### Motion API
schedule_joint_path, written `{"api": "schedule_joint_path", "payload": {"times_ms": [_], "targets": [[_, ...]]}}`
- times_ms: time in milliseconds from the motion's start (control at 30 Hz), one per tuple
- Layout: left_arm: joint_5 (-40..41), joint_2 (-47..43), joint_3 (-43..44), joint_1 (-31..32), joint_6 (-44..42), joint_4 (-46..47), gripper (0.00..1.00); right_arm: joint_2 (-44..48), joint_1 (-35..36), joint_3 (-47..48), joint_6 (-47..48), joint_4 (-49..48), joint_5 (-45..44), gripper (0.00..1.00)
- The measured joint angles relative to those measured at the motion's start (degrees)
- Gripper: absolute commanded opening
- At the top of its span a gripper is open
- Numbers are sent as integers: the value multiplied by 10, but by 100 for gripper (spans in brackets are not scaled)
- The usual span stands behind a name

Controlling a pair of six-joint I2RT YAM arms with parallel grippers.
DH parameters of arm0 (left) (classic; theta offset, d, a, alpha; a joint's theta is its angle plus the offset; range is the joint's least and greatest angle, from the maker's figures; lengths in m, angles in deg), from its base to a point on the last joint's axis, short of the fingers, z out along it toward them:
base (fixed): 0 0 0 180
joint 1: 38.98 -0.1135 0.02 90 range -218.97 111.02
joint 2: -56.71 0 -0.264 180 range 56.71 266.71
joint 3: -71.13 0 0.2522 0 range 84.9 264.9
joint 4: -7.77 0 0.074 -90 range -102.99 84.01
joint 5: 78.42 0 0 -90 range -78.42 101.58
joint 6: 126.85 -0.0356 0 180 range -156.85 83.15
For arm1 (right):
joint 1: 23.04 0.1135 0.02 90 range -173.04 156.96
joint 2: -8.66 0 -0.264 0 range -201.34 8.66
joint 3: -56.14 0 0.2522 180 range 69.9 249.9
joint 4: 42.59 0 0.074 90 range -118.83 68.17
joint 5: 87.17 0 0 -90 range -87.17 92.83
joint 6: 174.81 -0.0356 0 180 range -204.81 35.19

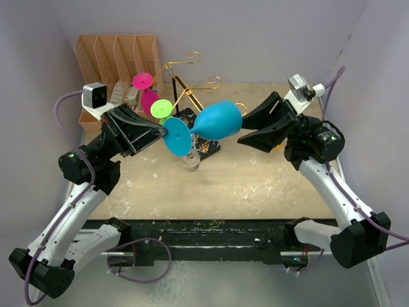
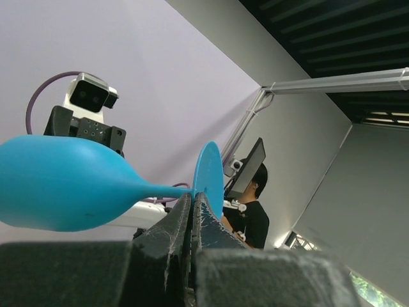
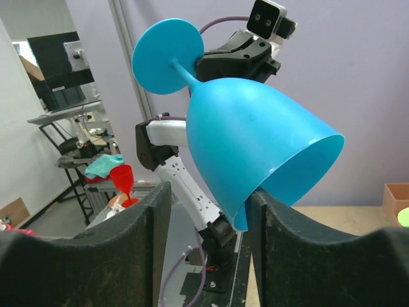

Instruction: Take the wine glass off the wine glass rack

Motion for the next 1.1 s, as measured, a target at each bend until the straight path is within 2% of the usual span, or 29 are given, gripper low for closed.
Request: {"api": "schedule_joint_path", "payload": {"times_ms": [133,167,233,267,300,367,433,533,633,733,833,933,1100], "targets": [[1,2,-8,0,0,1,1,-10,7,0,-10,-12,-2,32],[2,3,-10,0,0,3,1,-11,7,0,-12,-15,-2,24],[2,3,-15,0,0,7,2,-12,7,0,-18,-21,-3,0],[4,3,-18,0,0,11,5,-11,8,0,-23,-26,-2,0],[7,3,-19,0,0,13,11,-10,10,0,-31,-31,-1,0],[20,5,-24,-2,-1,14,43,-6,14,2,-34,-39,0,0],[21,5,-27,-3,-11,4,64,0,15,7,-31,-42,6,0],[16,-6,-35,0,-35,-40,78,3,14,18,-21,-31,12,0],[22,-40,-35,0,-88,-137,82,3,9,34,4,11,13,0],[51,-102,-26,0,-169,-289,80,9,-1,61,59,89,9,0],[111,-158,11,0,-260,-447,77,26,-10,114,180,269,-27,0],[190,-206,59,0,-346,-585,75,36,-12,219,336,515,-157,0],[277,-218,128,0,-450,-738,73,11,-13,389,503,811,-440,0]]}}
